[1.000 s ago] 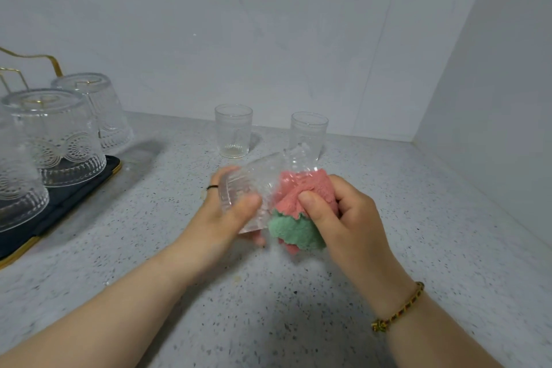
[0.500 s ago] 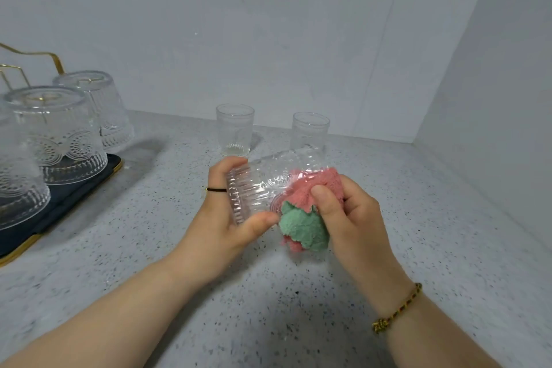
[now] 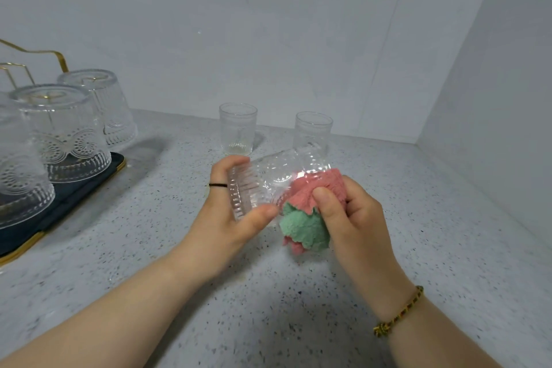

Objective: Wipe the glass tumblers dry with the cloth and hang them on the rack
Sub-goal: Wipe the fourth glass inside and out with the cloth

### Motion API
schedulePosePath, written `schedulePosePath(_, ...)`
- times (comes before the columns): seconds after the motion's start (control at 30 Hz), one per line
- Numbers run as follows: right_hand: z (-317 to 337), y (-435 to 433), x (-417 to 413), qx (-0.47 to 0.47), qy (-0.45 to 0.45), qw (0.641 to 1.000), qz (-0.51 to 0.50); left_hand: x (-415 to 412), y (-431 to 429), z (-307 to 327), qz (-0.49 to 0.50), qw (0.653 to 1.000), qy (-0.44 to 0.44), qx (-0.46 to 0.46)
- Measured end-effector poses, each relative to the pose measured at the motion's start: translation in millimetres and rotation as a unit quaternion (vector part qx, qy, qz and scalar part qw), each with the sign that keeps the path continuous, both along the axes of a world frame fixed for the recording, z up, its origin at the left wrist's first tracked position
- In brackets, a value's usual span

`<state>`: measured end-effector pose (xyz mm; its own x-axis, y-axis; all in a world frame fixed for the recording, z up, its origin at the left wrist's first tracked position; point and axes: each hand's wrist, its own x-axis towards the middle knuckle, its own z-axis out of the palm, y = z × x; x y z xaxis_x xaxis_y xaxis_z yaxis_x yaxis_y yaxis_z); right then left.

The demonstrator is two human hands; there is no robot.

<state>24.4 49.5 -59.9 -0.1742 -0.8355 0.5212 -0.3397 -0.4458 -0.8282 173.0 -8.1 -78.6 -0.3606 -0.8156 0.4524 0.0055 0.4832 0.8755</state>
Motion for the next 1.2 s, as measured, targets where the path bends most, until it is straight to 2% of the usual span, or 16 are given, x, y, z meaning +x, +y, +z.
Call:
schedulePosePath(0.1,-0.2,0.8,0.2,-0.017,-0.004,1.0,-0.01,-1.9,1.3,-2.2,-0.006,1.0,0.011,-0.025)
schedulePosePath(0.17,-0.9,1.4,1.2,-0.029,0.038,0.998,-0.029,-5.1,0.9,-3.0,-0.074,0.986,0.06,0.137)
schedulePosePath(0.23,-3.7,0.3,1.8,-0.026,0.091,0.994,-0.048,-6.3,1.9,0.8,-0.178,0.92,0.109,0.332)
schedulePosePath(0.27,-4.8,-0.8,1.9,-0.018,0.097,0.994,-0.049,-6.5,1.0,0.4,-0.192,0.909,0.11,0.352)
schedulePosePath(0.33,-5.4,-2.8,1.2,-0.001,0.084,0.996,-0.039,-7.0,0.1,1.6,-0.14,0.933,0.097,0.316)
schedulePosePath(0.43,-3.7,-3.1,0.5,0.012,0.04,0.999,-0.025,-4.0,3.1,7.7,-0.006,0.994,0.042,0.102)
schedulePosePath(0.53,-1.2,-2.0,-0.3,0.012,-0.006,1.0,-0.021,-2.6,5.5,4.8,0.031,0.997,0.006,-0.065)
schedulePosePath(0.63,0.3,0.6,2.7,-0.008,0.004,1.0,-0.027,-6.4,12.7,5.1,-0.054,0.984,0.09,0.142)
schedulePosePath(0.7,-1.6,1.6,4.9,-0.017,0.053,0.998,-0.039,-9.7,14.3,4.5,-0.172,0.911,0.169,0.335)
schedulePosePath(0.77,-2.9,1.6,6.3,-0.012,0.073,0.997,-0.037,-10.7,10.7,4.6,-0.176,0.898,0.159,0.37)
schedulePosePath(0.83,-0.8,0.6,5.8,0.007,0.034,0.999,-0.028,-8.5,4.4,4.9,-0.104,0.947,0.134,0.272)
schedulePosePath(0.9,0.9,-0.8,3.8,0.042,-0.062,0.997,-0.01,-3.5,-0.2,1.0,-0.023,0.996,0.054,0.061)
schedulePosePath(1.0,-0.6,-4.1,-1.3,0.056,-0.149,0.987,-0.007,0.2,2.2,-2.3,-0.014,0.998,-0.02,-0.054)
schedulePosePath(1.07,-1.4,-3.9,-0.6,0.046,-0.117,0.992,-0.022,-2.2,3.5,-1.7,-0.049,0.998,0.026,0.042)
schedulePosePath(1.13,-2.4,-1.7,2.6,0.021,-0.031,0.998,-0.041,-5.9,3.2,-0.7,-0.137,0.957,0.103,0.235)
schedulePosePath(1.2,-2.4,-0.6,5.1,0.008,0.046,0.997,-0.058,-6.2,0.5,-3.3,-0.182,0.926,0.094,0.316)
